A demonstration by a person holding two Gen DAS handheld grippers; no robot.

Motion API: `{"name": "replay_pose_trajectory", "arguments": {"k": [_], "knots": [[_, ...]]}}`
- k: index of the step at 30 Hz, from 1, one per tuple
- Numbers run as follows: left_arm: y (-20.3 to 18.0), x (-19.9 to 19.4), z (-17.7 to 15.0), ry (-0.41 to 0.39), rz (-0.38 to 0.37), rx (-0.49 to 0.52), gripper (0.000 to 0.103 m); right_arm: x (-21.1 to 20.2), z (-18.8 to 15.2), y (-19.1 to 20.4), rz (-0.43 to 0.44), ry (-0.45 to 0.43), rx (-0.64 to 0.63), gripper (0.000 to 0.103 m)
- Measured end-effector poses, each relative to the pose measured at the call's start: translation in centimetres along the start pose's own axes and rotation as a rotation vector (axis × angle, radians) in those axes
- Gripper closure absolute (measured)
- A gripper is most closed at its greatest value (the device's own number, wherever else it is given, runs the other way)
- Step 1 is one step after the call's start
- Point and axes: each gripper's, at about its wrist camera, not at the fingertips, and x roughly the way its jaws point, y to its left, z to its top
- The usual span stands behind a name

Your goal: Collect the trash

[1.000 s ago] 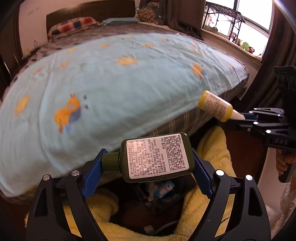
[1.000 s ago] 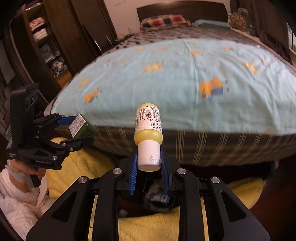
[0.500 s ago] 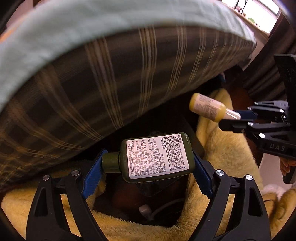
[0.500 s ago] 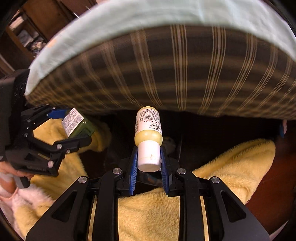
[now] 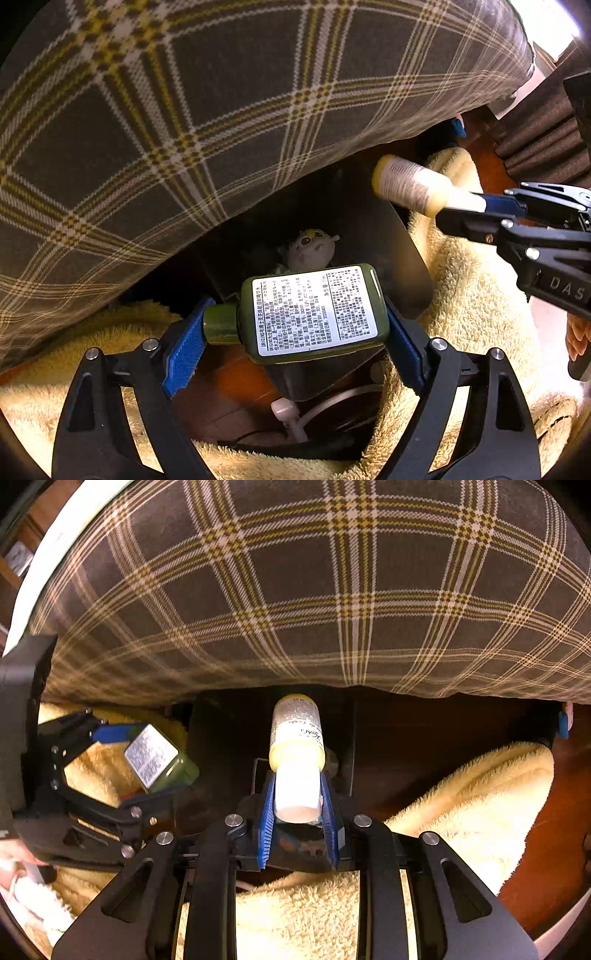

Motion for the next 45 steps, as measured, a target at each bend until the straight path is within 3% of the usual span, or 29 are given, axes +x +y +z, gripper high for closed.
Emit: {"name": "replay_pose_trajectory", "arguments": {"k": [3, 8, 16, 32, 45], "knots": [[0.3, -0.6, 0.2, -0.012, 0.013, -0.007, 0.015, -0.8, 0.9, 0.0, -0.008, -0.025, 0.008, 0.074], [0.1, -3.9, 0.7, -0.078, 0.040, 0.011, 0.008, -4.1, 1.7, 0.0, -0.049, -0.116, 0.003, 0.049], [-0.3, -13.2, 1.2, -0.277, 0.066, -0.038, 0.008, -13.2, 3.1, 0.6, -0.067, -0.338, 0.016, 0.003], [-3.2, -29.2, 0.2, -0.623, 0.152, -0.089, 0.008, -26.8, 2.1, 3.5, -0.184, -0.645, 0.033, 0.003], [-5.0, -37.0, -1.6, -0.775, 0.205, -0.091, 0.008, -33.0, 1.1, 5.0, -0.215, -0.777, 0.019, 0.003]]}}
